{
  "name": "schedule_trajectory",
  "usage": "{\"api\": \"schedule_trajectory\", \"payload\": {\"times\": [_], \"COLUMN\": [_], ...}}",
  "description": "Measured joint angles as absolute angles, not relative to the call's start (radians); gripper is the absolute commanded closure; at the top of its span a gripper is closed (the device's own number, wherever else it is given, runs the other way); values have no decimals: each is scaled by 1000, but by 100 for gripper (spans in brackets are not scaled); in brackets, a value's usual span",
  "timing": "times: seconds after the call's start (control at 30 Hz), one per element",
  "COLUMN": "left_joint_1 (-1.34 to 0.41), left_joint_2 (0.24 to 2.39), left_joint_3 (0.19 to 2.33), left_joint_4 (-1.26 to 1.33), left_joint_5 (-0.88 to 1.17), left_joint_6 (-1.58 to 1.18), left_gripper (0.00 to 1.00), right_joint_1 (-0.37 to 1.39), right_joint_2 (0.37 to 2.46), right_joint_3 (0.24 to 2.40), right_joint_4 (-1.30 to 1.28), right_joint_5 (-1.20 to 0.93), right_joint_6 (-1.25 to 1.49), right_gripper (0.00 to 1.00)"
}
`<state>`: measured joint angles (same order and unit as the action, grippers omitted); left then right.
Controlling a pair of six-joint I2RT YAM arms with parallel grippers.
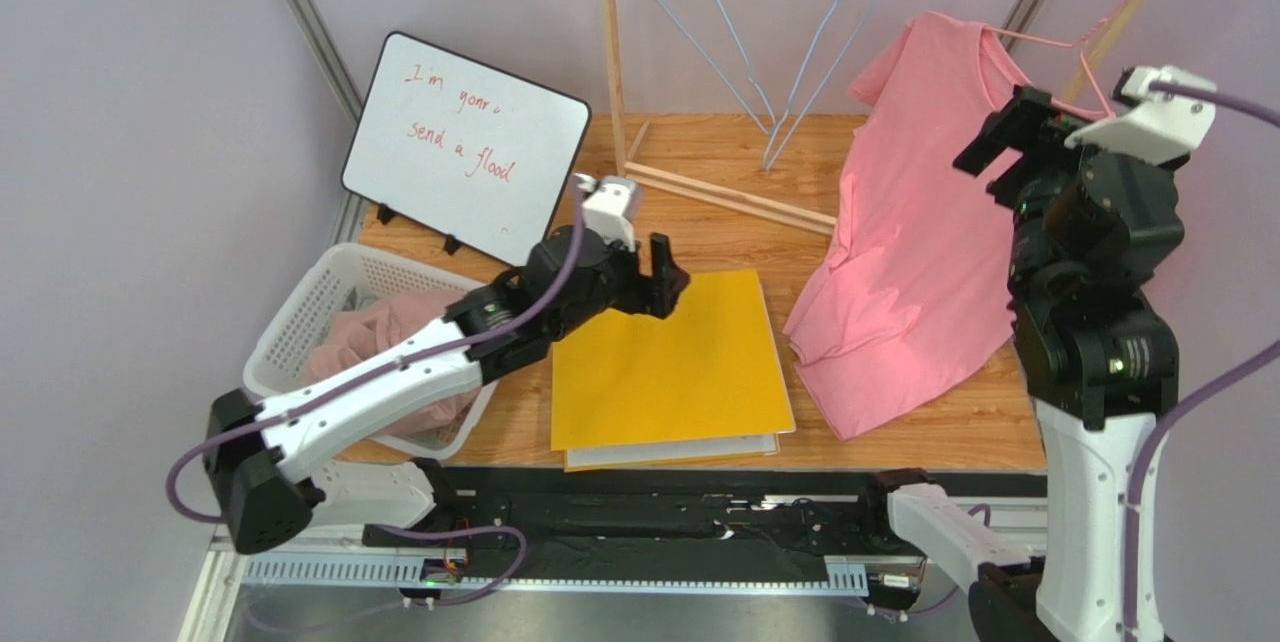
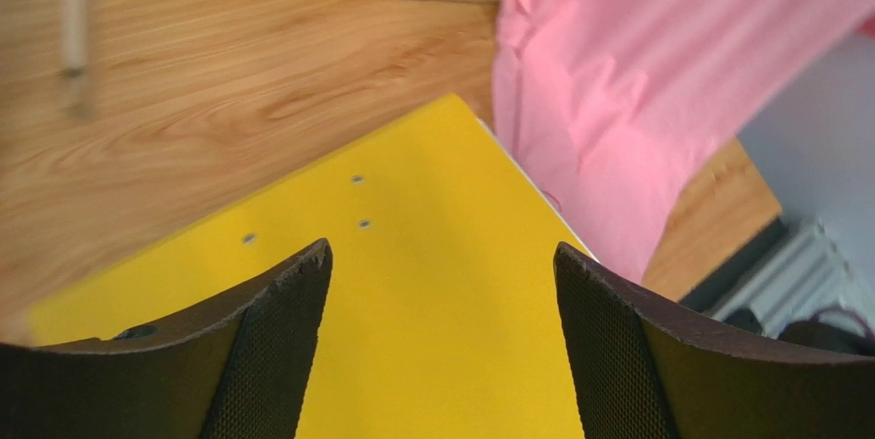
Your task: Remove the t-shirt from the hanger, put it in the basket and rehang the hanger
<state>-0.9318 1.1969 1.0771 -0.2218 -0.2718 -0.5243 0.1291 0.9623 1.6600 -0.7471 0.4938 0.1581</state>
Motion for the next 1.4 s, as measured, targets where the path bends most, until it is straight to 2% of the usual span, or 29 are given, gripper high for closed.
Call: {"api": "schedule_trajectory", "payload": {"times": [0.2, 0.43, 0.6, 0.73, 1.1, 1.13, 1.23, 1.3, 1.4], "left_joint_1": [-966, -994, -1056, -1095, -1160, -1165, -1182, -1200, -1235], "left_joint_2": [1441, 1423, 1324, 1282, 1267, 1267, 1269, 1276, 1289], "left_joint_3": [1081, 1077, 1055, 1054, 1071, 1076, 1100, 1120, 1143], "left_joint_4": [51, 124, 123, 121, 14, 6, -20, -35, -46], "left_joint_5": [34, 213, 227, 253, 191, 181, 155, 139, 110], "left_joint_6": [-282, -240, -235, -241, -249, -249, -257, -263, -265], "left_gripper": [21, 23, 24, 24, 25, 25, 26, 26, 26], "right_joint_1": [25, -132, -250, -279, -306, -308, -315, -319, -326], "right_joint_2": [1246, 1457, 1510, 1504, 1523, 1521, 1507, 1483, 1453], "right_joint_3": [1925, 2021, 2006, 1940, 1885, 1874, 1837, 1802, 1777], "right_joint_4": [-665, -630, -614, -553, -482, -473, -451, -442, -449], "right_joint_5": [573, 519, 432, 359, 197, 187, 158, 136, 105], "right_joint_6": [49, -29, -30, -45, -84, -88, -86, -76, -58], "right_gripper": [13, 21, 26, 40, 50, 55, 60, 71, 73]}}
